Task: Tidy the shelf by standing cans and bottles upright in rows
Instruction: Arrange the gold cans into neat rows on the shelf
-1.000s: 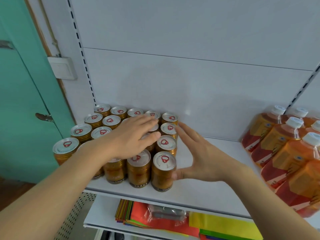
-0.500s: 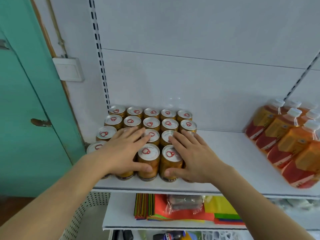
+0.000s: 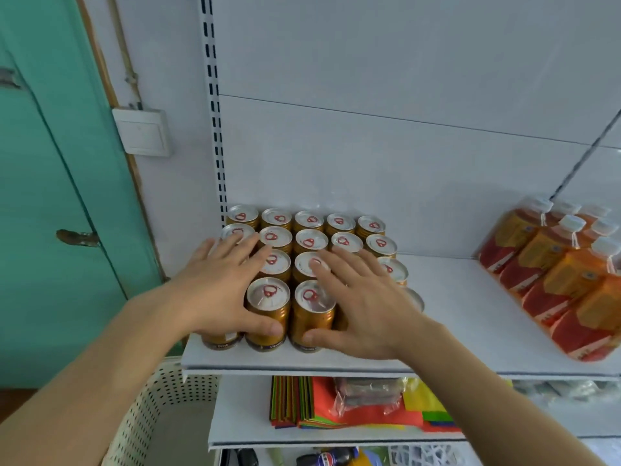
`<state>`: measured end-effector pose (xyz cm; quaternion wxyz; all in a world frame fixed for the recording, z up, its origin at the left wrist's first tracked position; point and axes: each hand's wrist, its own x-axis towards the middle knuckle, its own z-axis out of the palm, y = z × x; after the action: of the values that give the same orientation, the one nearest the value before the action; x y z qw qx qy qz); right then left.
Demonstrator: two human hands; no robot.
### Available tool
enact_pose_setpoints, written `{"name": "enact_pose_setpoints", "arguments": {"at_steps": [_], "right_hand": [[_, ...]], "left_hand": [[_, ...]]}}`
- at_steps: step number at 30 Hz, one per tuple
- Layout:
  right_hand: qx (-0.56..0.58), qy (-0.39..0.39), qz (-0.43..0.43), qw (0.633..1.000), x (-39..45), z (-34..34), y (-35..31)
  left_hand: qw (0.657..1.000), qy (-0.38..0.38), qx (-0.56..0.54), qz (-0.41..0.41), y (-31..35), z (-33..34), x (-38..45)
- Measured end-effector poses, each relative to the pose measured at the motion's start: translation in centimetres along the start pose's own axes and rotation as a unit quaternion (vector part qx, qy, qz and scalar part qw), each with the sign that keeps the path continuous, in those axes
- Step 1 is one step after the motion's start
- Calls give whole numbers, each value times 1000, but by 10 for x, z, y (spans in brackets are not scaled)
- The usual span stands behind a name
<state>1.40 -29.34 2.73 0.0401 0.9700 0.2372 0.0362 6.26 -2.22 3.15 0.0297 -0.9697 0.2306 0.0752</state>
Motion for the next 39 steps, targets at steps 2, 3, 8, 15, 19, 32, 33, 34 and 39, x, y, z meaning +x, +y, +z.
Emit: {"name": "enact_pose_setpoints", "arguments": {"at_steps": [2, 3, 8, 15, 19, 32, 33, 34, 39], "right_hand": [[0, -21, -6, 1000, 14, 6, -10], [-6, -31, -1, 1000, 18, 9, -11], [-6, -40, 11, 999, 26, 22, -6], [56, -29, 12, 998, 33, 2, -17], [69, -32, -4, 997, 63, -5, -39], [90, -87, 35, 992, 85, 6, -51], [96, -84, 41, 991, 86, 4, -52], [95, -79, 47, 991, 89, 3, -53], [54, -96, 58, 992, 116, -5, -59]], "left_hand": [[1000, -15, -3, -3, -3, 9, 1], [1000, -16, -5, 3, -1, 12, 2], [1000, -2, 1, 6, -1, 27, 7], [953, 154, -260, -5, -21, 9, -8], [889, 172, -413, -94, -42, 25, -10], [831, 26, -554, -42, -45, 46, 3], [833, 41, -550, -35, -48, 46, 4], [840, 65, -539, -29, -53, 45, 6], [917, 120, -381, 15, -73, 42, 42]]}}
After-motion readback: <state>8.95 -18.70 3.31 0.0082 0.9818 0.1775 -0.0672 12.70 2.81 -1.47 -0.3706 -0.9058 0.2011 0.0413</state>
